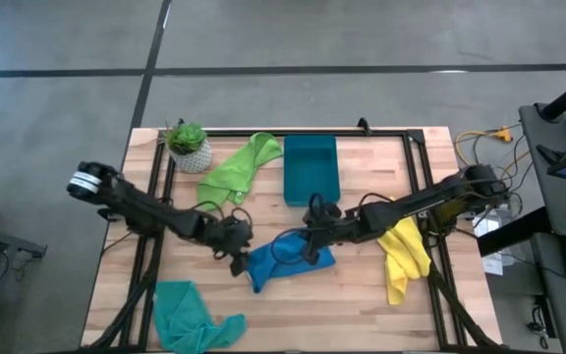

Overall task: Fold microfiber towels
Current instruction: Fold the blue microfiber cloth

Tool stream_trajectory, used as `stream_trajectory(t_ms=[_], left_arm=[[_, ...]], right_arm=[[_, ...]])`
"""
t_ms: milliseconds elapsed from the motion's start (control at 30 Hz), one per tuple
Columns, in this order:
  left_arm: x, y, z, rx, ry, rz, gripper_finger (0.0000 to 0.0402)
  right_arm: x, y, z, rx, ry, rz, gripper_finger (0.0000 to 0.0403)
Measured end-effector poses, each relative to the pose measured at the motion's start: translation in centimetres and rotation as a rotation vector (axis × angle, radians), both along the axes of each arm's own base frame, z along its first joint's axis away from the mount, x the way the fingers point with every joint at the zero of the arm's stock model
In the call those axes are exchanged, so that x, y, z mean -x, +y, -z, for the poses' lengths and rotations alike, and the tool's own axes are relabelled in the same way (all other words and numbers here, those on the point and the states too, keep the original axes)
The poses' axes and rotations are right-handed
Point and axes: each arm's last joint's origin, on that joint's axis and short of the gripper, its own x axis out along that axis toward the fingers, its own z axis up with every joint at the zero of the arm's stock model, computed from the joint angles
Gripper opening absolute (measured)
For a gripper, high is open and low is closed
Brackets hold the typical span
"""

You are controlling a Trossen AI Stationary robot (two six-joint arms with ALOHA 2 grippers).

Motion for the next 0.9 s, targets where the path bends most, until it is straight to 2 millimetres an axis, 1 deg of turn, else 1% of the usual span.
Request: stream_trajectory(t_ms=[100, 167, 267, 333, 400, 500, 600, 633, 700, 800, 900], left_arm=[[-0.9, -0.4, 1.0, 0.046, 0.013, 0.036, 0.0234], [-1.4, -0.7, 1.3, 0.043, 0.020, 0.046, 0.0233], [-2.3, -1.1, 1.7, 0.030, 0.020, 0.063, 0.0219], [-2.7, -1.2, 2.0, 0.016, 0.035, 0.060, 0.0200], [-3.1, -1.2, 2.3, 0.000, 0.057, 0.052, 0.0171], [-3.4, -1.3, 2.3, -0.026, 0.122, 0.045, 0.0108], [-3.1, -1.3, 1.4, -0.055, 0.162, 0.069, 0.0030], [-2.9, -1.2, 0.8, -0.066, 0.170, 0.084, 0.0015], [-2.4, -1.0, -0.6, -0.097, 0.171, 0.088, 0.0010], [-1.8, -0.8, -3.9, -0.132, 0.103, 0.106, 0.0004], [-0.6, -0.2, -5.7, -0.190, 0.088, 0.110, 0.0002]], right_arm=[[0.2, -0.1, -1.0, 0.030, 0.031, -0.024, 0.0056], [0.3, -0.1, -1.2, 0.056, 0.060, -0.047, 0.0056], [0.6, -0.2, -1.7, 0.078, 0.064, -0.058, 0.0056], [0.7, -0.2, -2.0, 0.090, 0.055, -0.051, 0.0056], [0.8, -0.3, -1.9, 0.096, 0.070, -0.050, 0.0056], [0.9, -0.3, -1.8, 0.098, 0.083, -0.050, 0.0056], [1.1, -0.4, -1.7, 0.102, 0.098, -0.050, 0.0056], [1.1, -0.4, -1.6, 0.103, 0.103, -0.051, 0.0056], [1.1, -0.4, -1.6, 0.103, 0.102, -0.051, 0.0056], [1.1, -0.4, -1.5, 0.111, 0.104, -0.059, 0.0056], [1.1, -0.3, -1.3, 0.113, 0.093, -0.087, 0.0056]])
